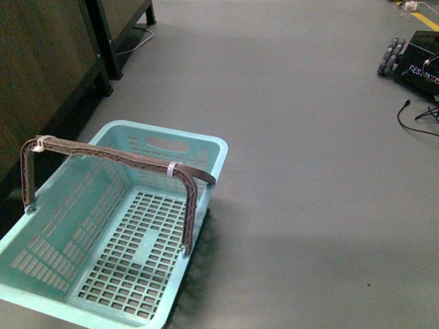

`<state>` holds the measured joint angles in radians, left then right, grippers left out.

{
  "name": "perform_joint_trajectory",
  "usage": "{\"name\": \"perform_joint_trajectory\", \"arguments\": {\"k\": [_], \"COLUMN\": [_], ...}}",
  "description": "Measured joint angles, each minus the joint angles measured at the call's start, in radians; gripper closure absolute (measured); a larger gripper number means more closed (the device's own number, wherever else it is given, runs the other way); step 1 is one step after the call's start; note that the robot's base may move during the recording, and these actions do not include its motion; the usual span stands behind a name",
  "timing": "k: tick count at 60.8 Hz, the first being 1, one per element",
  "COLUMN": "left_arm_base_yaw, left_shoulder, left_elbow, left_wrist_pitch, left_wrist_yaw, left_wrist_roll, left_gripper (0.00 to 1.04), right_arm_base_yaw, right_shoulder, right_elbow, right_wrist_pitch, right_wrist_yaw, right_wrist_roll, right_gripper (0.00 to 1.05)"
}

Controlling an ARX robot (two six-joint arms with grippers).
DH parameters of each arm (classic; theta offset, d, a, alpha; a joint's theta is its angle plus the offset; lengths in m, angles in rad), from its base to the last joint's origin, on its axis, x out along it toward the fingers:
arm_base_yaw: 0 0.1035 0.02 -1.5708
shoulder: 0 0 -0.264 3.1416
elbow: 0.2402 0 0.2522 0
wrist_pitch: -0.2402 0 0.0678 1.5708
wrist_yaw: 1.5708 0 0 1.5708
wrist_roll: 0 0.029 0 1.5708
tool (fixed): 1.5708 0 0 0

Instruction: Pick lemon and mango into basket

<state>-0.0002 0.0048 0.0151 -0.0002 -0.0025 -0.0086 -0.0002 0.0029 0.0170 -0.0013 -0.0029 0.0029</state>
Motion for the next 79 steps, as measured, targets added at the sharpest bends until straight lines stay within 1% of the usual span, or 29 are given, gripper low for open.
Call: {"name": "perform_joint_trajectory", "arguments": {"k": [31, 32, 33, 36, 37, 38, 39, 41, 43, 50, 55, 62, 67, 73, 79], "left_arm_base_yaw": [0.000, -0.007, -0.014, -0.082, -0.088, -0.092, -0.091, -0.079, -0.061, 0.027, 0.055, 0.047, 0.021, -0.026, -0.073], "left_shoulder": [0.000, 0.007, 0.015, 0.122, 0.144, 0.207, 0.244, 0.316, 0.368, 0.647, 0.854, 1.175, 1.376, 1.593, 1.757], "left_elbow": [0.000, 0.003, 0.009, 0.072, 0.080, 0.094, 0.098, 0.103, 0.107, 0.143, 0.174, 0.242, 0.306, 0.406, 0.510], "left_wrist_pitch": [0.000, -0.005, -0.030, -0.178, -0.193, -0.204, -0.197, -0.160, -0.119, 0.111, 0.264, 0.461, 0.551, 0.604, 0.610], "left_wrist_yaw": [0.000, -0.015, -0.051, -0.255, -0.279, -0.330, -0.344, -0.343, -0.321, -0.169, -0.113, -0.080, -0.086, -0.087, -0.087], "left_wrist_roll": [0.000, -0.010, -0.025, -0.171, -0.196, -0.269, -0.305, -0.407, -0.465, -0.684, -0.790, -0.905, -0.964, -1.021, -1.065], "left_gripper": [0.07, 0.07, 0.07, 0.07, 0.07, 0.07, 0.07, 0.07, 0.07, 0.07, 0.07, 0.07, 0.07, 0.07, 0.07], "right_arm_base_yaw": [0.000, 0.000, 0.000, 0.000, 0.000, 0.000, 0.000, 0.000, 0.000, 0.000, 0.000, 0.000, 0.000, 0.000, 0.000], "right_shoulder": [0.000, 0.000, 0.000, 0.000, 0.000, 0.000, 0.000, 0.000, 0.000, 0.000, 0.000, 0.000, 0.000, 0.000, 0.000], "right_elbow": [0.000, 0.000, 0.000, 0.000, 0.000, 0.000, 0.000, 0.000, 0.000, 0.000, 0.000, 0.000, 0.000, 0.000, 0.000], "right_wrist_pitch": [0.000, 0.000, 0.000, 0.000, 0.000, 0.000, 0.000, 0.000, 0.000, 0.000, 0.000, 0.000, 0.000, 0.000, 0.000], "right_wrist_yaw": [0.000, 0.000, 0.000, 0.002, 0.002, 0.002, 0.002, 0.002, 0.003, 0.003, 0.003, 0.003, 0.003, 0.003, 0.003], "right_wrist_roll": [0.000, 0.000, 0.000, 0.000, 0.000, 0.000, 0.000, 0.000, 0.000, 0.000, 0.000, 0.000, 0.000, 0.000, 0.000], "right_gripper": [0.09, 0.09, 0.09, 0.09, 0.09, 0.09, 0.09, 0.09, 0.09, 0.09, 0.09, 0.09, 0.09, 0.09, 0.09]}}
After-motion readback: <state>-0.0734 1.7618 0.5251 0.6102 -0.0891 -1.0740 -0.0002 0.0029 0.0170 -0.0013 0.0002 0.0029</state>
